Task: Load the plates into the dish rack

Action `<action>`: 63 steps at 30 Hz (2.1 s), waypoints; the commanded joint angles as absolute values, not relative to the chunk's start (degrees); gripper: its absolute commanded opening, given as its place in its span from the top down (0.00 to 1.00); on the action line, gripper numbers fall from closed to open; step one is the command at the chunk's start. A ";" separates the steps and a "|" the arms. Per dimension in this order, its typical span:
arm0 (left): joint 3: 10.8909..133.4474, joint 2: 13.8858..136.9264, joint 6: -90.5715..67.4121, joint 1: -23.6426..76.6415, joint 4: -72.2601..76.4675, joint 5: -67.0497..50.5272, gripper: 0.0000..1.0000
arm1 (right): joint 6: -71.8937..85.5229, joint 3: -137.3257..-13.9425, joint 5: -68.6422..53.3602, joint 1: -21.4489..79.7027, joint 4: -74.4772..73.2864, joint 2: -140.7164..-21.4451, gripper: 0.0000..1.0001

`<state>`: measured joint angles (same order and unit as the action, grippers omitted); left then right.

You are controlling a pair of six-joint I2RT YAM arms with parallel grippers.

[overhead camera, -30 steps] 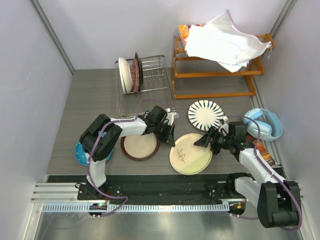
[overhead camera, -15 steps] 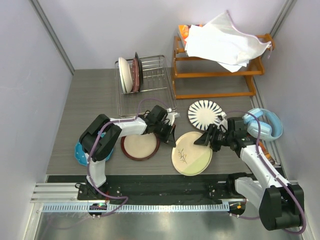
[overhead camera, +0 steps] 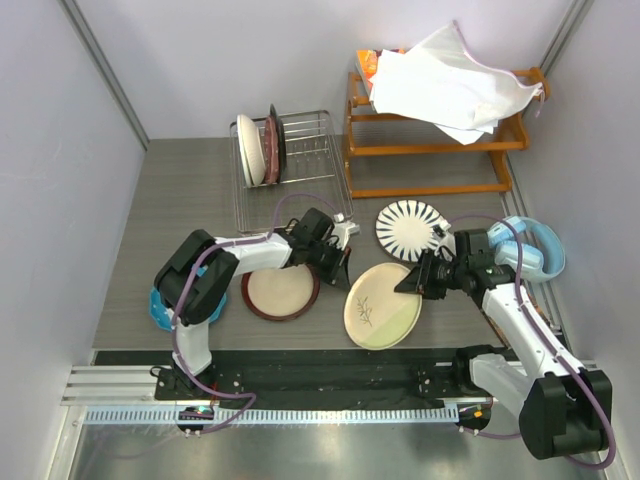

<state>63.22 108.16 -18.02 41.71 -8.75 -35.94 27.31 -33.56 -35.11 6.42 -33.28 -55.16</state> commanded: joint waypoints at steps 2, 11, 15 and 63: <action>65.04 104.59 -15.56 41.04 -11.07 -32.61 0.98 | 23.74 -40.15 -34.98 6.33 -37.87 -55.19 0.99; 72.06 88.99 -6.77 36.92 -23.28 -22.87 0.42 | 15.30 -57.26 -37.35 6.50 -47.20 -54.75 0.99; 76.28 79.40 -2.38 35.95 -23.73 -7.95 0.12 | 12.22 -69.49 -37.79 7.03 -46.06 -57.91 0.99; 70.66 71.98 -2.99 12.92 -8.09 21.88 0.01 | -8.53 -146.08 34.72 35.33 -6.42 -135.26 0.99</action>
<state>70.98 72.05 -1.37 13.10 -9.67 22.68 -8.12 -142.04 31.68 35.20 -16.51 -135.92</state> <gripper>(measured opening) 0.994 0.237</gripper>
